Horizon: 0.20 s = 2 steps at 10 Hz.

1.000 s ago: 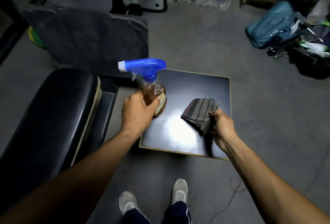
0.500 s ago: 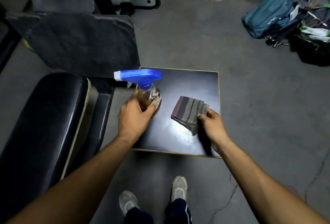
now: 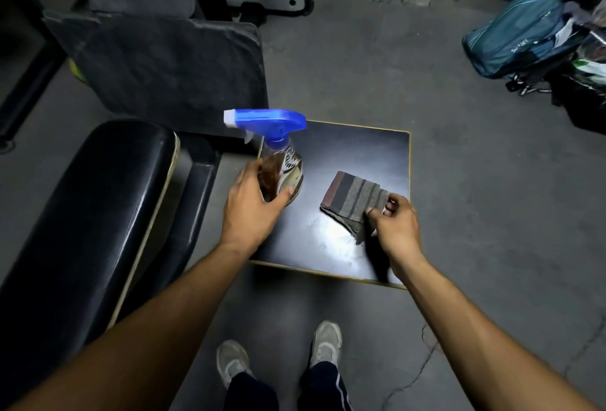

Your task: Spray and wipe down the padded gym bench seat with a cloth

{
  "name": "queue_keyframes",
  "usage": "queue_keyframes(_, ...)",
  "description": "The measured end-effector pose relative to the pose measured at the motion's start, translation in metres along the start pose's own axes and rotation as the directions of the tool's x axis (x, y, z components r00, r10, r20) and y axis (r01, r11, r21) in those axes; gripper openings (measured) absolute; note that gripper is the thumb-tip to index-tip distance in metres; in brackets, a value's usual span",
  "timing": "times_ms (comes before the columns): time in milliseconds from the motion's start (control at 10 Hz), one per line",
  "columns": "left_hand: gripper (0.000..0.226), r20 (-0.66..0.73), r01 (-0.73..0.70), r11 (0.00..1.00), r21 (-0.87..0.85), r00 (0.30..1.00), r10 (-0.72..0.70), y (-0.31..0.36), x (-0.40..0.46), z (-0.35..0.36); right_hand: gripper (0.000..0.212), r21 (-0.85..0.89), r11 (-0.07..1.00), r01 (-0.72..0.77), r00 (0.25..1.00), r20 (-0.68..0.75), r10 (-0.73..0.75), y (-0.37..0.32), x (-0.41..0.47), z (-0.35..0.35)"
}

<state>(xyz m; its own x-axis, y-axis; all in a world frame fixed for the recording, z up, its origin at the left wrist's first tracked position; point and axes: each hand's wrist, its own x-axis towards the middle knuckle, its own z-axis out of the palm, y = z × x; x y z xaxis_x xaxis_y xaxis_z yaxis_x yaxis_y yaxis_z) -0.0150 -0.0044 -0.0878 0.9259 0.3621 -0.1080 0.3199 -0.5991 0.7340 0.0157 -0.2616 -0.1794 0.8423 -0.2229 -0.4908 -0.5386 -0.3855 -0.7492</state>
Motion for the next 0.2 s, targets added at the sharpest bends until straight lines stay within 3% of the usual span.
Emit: queue_keyframes(200,0.063,-0.046,0.007,0.999,-0.034,0.999,-0.008,-0.0111,-0.0146,-0.0044,0.070,0.016,0.999,0.041,0.999,-0.024,-0.041,-0.0143,-0.0229,-0.0035)
